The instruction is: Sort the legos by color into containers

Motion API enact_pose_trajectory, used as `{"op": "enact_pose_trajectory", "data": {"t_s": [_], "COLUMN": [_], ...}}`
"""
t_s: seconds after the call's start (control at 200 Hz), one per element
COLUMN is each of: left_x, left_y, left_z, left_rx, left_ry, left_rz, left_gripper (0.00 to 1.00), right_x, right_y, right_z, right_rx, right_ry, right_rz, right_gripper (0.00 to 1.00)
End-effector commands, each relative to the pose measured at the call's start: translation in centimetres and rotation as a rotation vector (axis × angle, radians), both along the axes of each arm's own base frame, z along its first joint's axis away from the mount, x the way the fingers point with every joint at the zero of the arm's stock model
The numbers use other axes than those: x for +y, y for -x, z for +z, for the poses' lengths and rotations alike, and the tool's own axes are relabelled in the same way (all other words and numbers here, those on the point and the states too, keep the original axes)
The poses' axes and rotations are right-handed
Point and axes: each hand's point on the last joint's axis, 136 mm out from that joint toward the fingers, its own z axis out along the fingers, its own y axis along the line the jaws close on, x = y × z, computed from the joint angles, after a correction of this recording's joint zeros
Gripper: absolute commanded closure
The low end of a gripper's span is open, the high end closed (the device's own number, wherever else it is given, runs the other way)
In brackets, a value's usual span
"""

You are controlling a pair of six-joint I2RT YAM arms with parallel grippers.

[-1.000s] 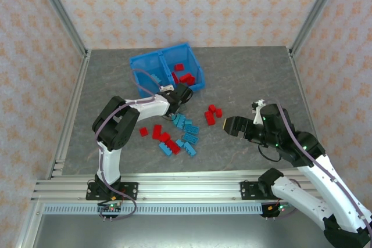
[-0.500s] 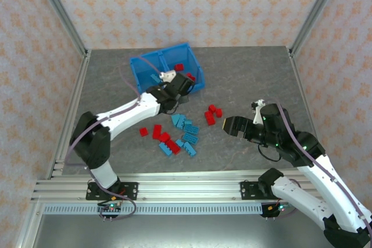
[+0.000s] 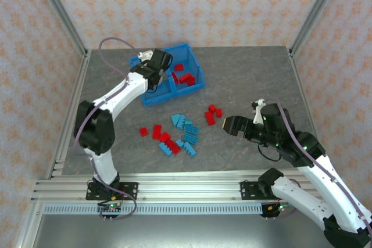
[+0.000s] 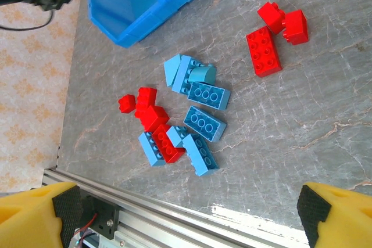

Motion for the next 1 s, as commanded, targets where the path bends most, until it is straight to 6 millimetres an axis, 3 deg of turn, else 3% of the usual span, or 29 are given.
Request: {"op": "enact_pose_trajectory", "data": {"t_s": [0.0, 0.13, 0.22, 0.325, 0.526, 0.556, 0.571, 0.616, 0.751, 0.871, 0.996], "left_x": [0.3, 0.5, 0.2, 0.0, -0.4, -0.5, -0.7, -1.3, -4.1, -7.0, -9.7], "left_y": [-0.9, -1.9, -2.3, -2.5, -1.5, -1.1, -0.8, 0.3, 4.8, 9.3, 13.0], "left_z": [-2.7, -4.8, -5.0, -4.4, -1.1, -0.6, 0.8, 2.3, 4.7, 4.1, 1.0], "left_rx": [0.08, 0.107, 0.104, 0.095, 0.034, 0.026, -0.002, -0.037, -0.11, -0.117, -0.049], "left_ry": [0.029, 0.086, 0.104, 0.113, 0.152, 0.157, 0.165, 0.18, 0.198, 0.192, 0.195], "left_rz": [-0.003, 0.019, 0.015, 0.007, -0.014, -0.02, -0.026, -0.044, -0.117, -0.188, -0.281], "left_gripper": [0.76, 0.71, 0.65, 0.55, 0.55, 0.55, 0.55, 0.55, 0.54, 0.54, 0.54], "right_x": [-0.1, -0.4, -0.4, -0.3, -0.2, -0.1, -0.1, 0.0, 0.7, 1.4, 1.9], "right_y": [0.2, 0.3, 0.2, 0.0, -0.3, -0.4, -0.4, -0.5, -1.1, -1.2, -1.1], "right_z": [0.9, 0.9, 0.8, 0.8, 0.6, 0.6, 0.5, 0.4, 0.2, -0.3, -1.2], "right_rx": [-0.023, -0.025, -0.023, -0.026, -0.024, -0.025, -0.024, -0.022, -0.019, 0.001, 0.036], "right_ry": [-0.013, -0.011, -0.013, -0.017, -0.012, -0.012, -0.012, -0.01, -0.025, -0.026, -0.018], "right_rz": [0.001, -0.013, -0.017, -0.02, -0.025, -0.024, -0.024, -0.024, -0.016, 0.012, 0.039], "right_gripper": [0.03, 0.04, 0.04, 0.04, 0.03, 0.04, 0.04, 0.04, 0.04, 0.03, 0.04]}}
